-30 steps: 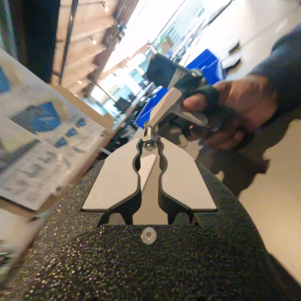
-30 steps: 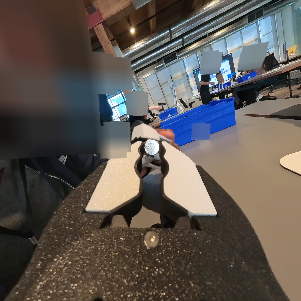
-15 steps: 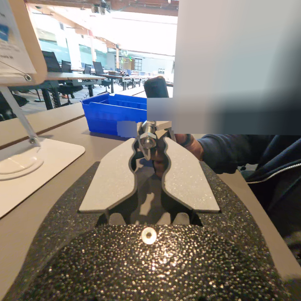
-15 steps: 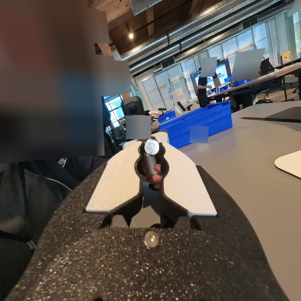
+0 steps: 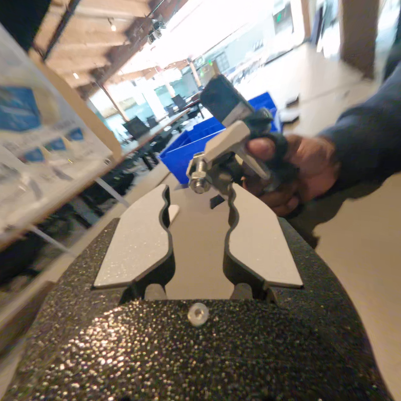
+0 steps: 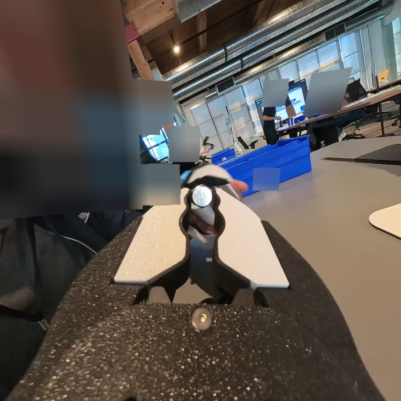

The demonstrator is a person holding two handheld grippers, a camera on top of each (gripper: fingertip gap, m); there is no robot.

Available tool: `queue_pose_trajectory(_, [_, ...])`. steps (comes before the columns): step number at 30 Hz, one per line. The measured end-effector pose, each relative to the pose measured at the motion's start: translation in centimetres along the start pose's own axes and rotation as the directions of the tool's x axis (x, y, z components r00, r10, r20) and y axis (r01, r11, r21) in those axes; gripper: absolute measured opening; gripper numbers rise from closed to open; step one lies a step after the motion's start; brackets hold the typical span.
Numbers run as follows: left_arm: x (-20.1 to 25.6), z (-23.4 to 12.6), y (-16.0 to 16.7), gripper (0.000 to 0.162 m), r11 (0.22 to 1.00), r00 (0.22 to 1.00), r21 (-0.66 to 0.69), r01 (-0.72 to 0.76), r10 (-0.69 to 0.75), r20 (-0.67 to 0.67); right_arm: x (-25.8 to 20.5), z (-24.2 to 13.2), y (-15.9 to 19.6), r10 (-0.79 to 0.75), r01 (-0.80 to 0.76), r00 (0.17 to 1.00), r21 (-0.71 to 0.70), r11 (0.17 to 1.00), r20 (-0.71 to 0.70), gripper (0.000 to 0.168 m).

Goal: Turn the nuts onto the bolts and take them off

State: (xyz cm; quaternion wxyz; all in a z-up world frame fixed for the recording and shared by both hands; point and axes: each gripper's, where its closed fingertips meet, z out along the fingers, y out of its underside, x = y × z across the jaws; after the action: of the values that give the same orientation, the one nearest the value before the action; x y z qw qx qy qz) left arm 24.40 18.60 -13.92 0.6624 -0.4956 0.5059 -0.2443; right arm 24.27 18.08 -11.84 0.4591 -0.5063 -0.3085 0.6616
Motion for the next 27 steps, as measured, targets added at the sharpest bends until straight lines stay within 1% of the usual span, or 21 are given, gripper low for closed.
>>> queue_pose_trajectory(1, [-0.15,-0.03,-0.11,0.053,0.993,0.992,0.019,0.120,-0.119,-0.029,0.02,-0.03,-0.04,0.000,0.000,1.000,0.002,1.000,-0.001,0.017])
queue_pose_trajectory(3, [-0.39,-0.18,-0.57,0.053,0.943,0.942,0.055,0.328,-0.322,-0.096,0.07,-0.11,-0.14,0.001,-0.001,1.000,0.007,1.000,-0.004,0.017])
queue_pose_trajectory(5, [-0.46,-0.36,-0.94,0.048,0.884,0.881,0.069,0.462,-0.447,-0.157,0.13,-0.15,-0.18,0.001,-0.001,1.000,0.009,1.000,-0.006,0.017])
queue_pose_trajectory(7, [-0.35,-0.39,-0.95,0.044,0.846,0.838,0.060,0.530,-0.511,-0.192,0.15,-0.16,-0.20,0.001,-0.001,1.000,0.010,1.000,-0.008,0.017])
queue_pose_trajectory(10, [0.07,-0.25,-0.95,0.036,0.807,0.790,0.035,0.590,-0.567,-0.233,0.19,-0.13,-0.13,-0.001,0.001,1.000,0.007,1.000,-0.010,0.017])
queue_pose_trajectory(11, [0.23,-0.19,-0.99,0.031,0.799,0.780,0.028,0.600,-0.577,-0.244,0.18,-0.10,-0.09,-0.003,0.003,1.000,0.004,1.000,-0.011,0.017])
queue_pose_trajectory(12, [0.28,-0.17,-1.04,0.019,0.798,0.778,0.029,0.602,-0.578,-0.246,0.16,-0.06,-0.04,-0.005,0.005,1.000,0.001,1.000,-0.009,0.017])
queue_pose_trajectory(14, [0.24,-0.19,-1.08,0.017,0.820,0.803,0.039,0.572,-0.549,-0.234,0.13,-0.03,-0.03,-0.004,0.004,1.000,0.001,1.000,-0.007,0.017])
queue_pose_trajectory(16, [0.21,-0.20,-0.95,0.017,0.887,0.876,0.049,0.460,-0.444,-0.187,0.16,-0.02,0.01,-0.001,0.001,1.000,0.000,1.000,-0.007,0.017])
queue_pose_trajectory(17, [0.20,-0.19,-0.90,0.016,0.930,0.923,0.053,0.364,-0.353,-0.151,0.15,-0.02,0.01,0.002,-0.002,1.000,0.001,1.000,-0.004,0.017])
queue_pose_trajectory(19, [0.14,-0.21,-0.75,0.017,0.993,0.993,0.043,0.107,-0.104,-0.061,0.14,0.01,0.07,0.005,-0.005,1.000,-0.001,1.000,-0.002,0.017])
queue_pose_trajectory(20, [0.07,-0.26,-0.66,0.017,0.999,0.999,0.026,-0.042,0.042,-0.017,0.14,0.03,0.12,0.005,-0.005,1.000,-0.003,1.000,-0.003,0.017])
queue_pose_trajectory(21, [-0.01,-0.30,-0.58,0.017,0.982,0.982,0.002,-0.187,0.187,0.026,0.15,0.05,0.15,0.005,-0.005,1.000,-0.005,1.000,-0.004,0.017])
queue_pose_trajectory(22, [-0.11,-0.33,-0.52,0.018,0.952,0.950,-0.026,-0.305,0.306,0.062,0.18,0.07,0.18,0.006,-0.006,1.000,-0.005,1.000,-0.006,0.017])
queue_pose_trajectory(23, [-0.13,-0.34,-0.52,0.017,0.927,0.923,-0.044,-0.373,0.376,0.085,0.15,0.08,0.16,0.008,-0.008,1.000,-0.003,1.000,-0.004,0.017])
queue_pose_trajectory(24, [-0.03,-0.32,-0.56,0.023,0.925,0.921,-0.043,-0.378,0.380,0.087,0.11,0.06,0.09,0.009,-0.009,1.000,0.001,1.000,-0.002,0.017])
queue_pose_trajectory(25, [0.08,-0.28,-0.66,0.033,0.947,0.944,-0.023,-0.321,0.322,0.075,0.12,0.01,0.01,0.009,-0.009,1.000,0.005,1.000,-0.003,0.017])
queue_pose_trajectory(27, [0.16,-0.28,-0.99,0.043,0.994,0.995,0.038,-0.099,0.098,0.016,0.17,-0.08,-0.11,0.009,-0.009,1.000,0.009,1.000,-0.005,0.017])
